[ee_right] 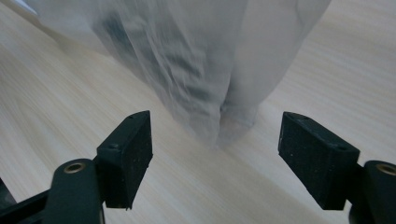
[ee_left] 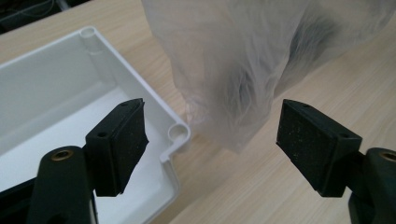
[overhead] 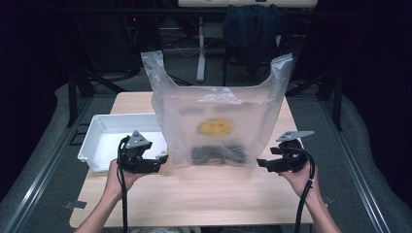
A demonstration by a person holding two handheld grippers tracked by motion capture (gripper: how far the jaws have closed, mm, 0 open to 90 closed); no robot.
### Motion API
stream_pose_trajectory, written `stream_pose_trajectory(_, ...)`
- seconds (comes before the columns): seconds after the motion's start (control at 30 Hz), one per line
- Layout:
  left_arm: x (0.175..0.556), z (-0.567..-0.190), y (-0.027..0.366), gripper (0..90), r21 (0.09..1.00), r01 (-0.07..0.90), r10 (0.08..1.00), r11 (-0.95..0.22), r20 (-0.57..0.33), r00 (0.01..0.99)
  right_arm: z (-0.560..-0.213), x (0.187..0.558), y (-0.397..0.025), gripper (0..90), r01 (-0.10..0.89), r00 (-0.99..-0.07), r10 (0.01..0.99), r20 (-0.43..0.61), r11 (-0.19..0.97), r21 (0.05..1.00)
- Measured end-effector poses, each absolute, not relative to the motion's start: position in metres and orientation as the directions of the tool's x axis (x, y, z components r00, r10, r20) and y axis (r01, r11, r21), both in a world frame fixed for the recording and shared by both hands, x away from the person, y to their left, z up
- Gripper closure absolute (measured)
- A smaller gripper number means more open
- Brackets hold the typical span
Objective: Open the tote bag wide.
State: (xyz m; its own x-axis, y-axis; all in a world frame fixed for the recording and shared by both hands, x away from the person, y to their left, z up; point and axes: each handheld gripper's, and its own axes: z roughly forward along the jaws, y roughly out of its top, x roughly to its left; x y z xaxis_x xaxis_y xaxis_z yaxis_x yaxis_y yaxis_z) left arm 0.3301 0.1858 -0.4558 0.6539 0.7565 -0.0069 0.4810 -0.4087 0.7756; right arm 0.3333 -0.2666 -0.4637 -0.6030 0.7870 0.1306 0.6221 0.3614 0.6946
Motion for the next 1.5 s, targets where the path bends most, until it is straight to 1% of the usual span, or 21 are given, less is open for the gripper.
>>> stream_pose_trajectory(0.07,0.333,-0.453,0.183,26.9,0.79,0.464,0.756,-0.401,0.0,0.655,-0.457,0.335,-0.265,28.8,0.608,-0.607,0.782,0.143,0.341,0.717)
stream_pose_trajectory(0.17,0.337,-0.451,0.179,29.2,0.806,0.451,0.757,-0.385,-0.003,0.653,-0.449,0.338,-0.263,32.4,0.582,-0.613,0.781,0.124,0.339,0.739)
stream_pose_trajectory(0.23,0.339,-0.45,0.176,31.9,0.816,0.437,0.758,-0.377,0.001,0.652,-0.446,0.34,-0.261,37.1,0.573,-0.61,0.783,0.122,0.329,0.751)
stream_pose_trajectory(0.3,0.34,-0.45,0.174,37.1,0.822,0.424,0.753,-0.381,0.009,0.658,-0.444,0.341,-0.261,47.1,0.56,-0.61,0.783,0.121,0.318,0.765)
stream_pose_trajectory(0.33,0.34,-0.45,0.172,39.5,0.829,0.417,0.756,-0.373,0.011,0.654,-0.443,0.342,-0.26,50.5,0.563,-0.605,0.786,0.124,0.313,0.765)
stream_pose_trajectory(0.43,0.341,-0.45,0.168,49.8,0.842,0.394,0.751,-0.368,0.02,0.66,-0.441,0.343,-0.26,65.1,0.556,-0.607,0.786,0.121,0.311,0.771)
stream_pose_trajectory(0.47,0.342,-0.45,0.168,54.8,0.845,0.387,0.747,-0.368,0.02,0.664,-0.441,0.344,-0.26,69.1,0.551,-0.61,0.783,0.122,0.309,0.775)
stream_pose_trajectory(0.57,0.348,-0.453,0.163,65.4,0.837,0.39,0.74,-0.383,0.026,0.672,-0.441,0.348,-0.259,77.3,0.557,-0.609,0.782,0.132,0.303,0.773)
stream_pose_trajectory(0.63,0.352,-0.457,0.159,70.2,0.826,0.4,0.745,-0.396,0.035,0.667,-0.442,0.352,-0.257,82.0,0.566,-0.608,0.782,0.139,0.303,0.767)
stream_pose_trajectory(0.73,0.36,-0.465,0.155,78.1,0.813,0.425,0.752,-0.397,0.023,0.659,-0.446,0.358,-0.254,85.6,0.583,-0.605,0.781,0.153,0.304,0.754)
stream_pose_trajectory(0.83,0.366,-0.472,0.152,84.6,0.8,0.447,0.752,-0.399,0.007,0.659,-0.45,0.363,-0.252,86.9,0.595,-0.603,0.782,0.158,0.309,0.742)
stream_pose_trajectory(0.97,0.37,-0.478,0.15,88.0,0.788,0.467,0.756,-0.402,-0.003,0.655,-0.455,0.369,-0.252,87.5,0.621,-0.595,0.784,0.177,0.309,0.72)
stream_pose_trajectory(1.37,0.366,-0.497,0.145,89.1,0.709,0.531,0.749,-0.465,-0.006,0.663,-0.477,0.377,-0.255,88.6,0.674,-0.57,0.793,0.216,0.3,0.675)
stream_pose_trajectory(1.4,0.365,-0.497,0.146,88.9,0.702,0.532,0.746,-0.473,-0.003,0.666,-0.478,0.377,-0.256,88.6,0.675,-0.572,0.798,0.189,0.327,0.662)
stream_pose_trajectory(1.47,0.364,-0.495,0.148,86.0,0.707,0.528,0.747,-0.471,0.001,0.665,-0.481,0.378,-0.255,88.7,0.678,-0.573,0.798,0.185,0.335,0.654)
stream_pose_trajectory(1.5,0.364,-0.493,0.149,80.3,0.713,0.527,0.752,-0.463,0.002,0.659,-0.482,0.378,-0.254,88.8,0.683,-0.572,0.8,0.182,0.342,0.645)
